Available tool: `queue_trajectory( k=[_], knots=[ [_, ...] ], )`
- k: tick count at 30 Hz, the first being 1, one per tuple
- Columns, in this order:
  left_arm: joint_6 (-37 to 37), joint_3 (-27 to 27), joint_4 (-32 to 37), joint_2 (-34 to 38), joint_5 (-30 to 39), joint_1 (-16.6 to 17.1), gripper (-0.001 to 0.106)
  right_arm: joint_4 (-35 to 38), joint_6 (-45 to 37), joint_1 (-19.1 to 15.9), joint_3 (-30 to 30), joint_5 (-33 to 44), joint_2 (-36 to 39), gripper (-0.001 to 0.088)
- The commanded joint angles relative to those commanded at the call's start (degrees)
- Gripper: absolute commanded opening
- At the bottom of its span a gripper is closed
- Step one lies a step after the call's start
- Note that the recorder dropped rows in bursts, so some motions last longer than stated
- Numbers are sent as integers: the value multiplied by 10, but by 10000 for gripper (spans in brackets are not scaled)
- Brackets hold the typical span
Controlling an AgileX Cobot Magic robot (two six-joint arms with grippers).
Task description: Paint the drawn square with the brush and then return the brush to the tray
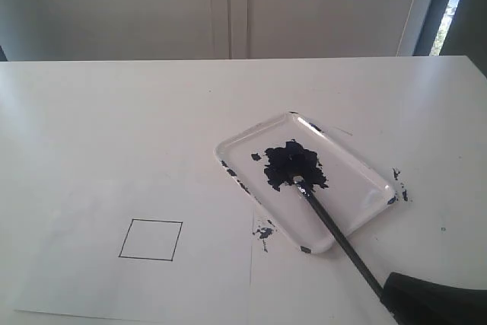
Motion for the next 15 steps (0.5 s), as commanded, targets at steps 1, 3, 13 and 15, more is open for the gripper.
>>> queue_trajectory(
  k=[1,3,13,15],
  knots=[
    [0,0,0,0,0,0,0,0,0,0,0,0,0,0],
    [0,0,0,0,0,0,0,0,0,0,0,-1,0,0],
    [0,0,0,0,0,0,0,0,0,0,0,-22,0,0],
    [0,0,0,0,0,0,0,1,0,0,0,-49,0,0]
  ],
)
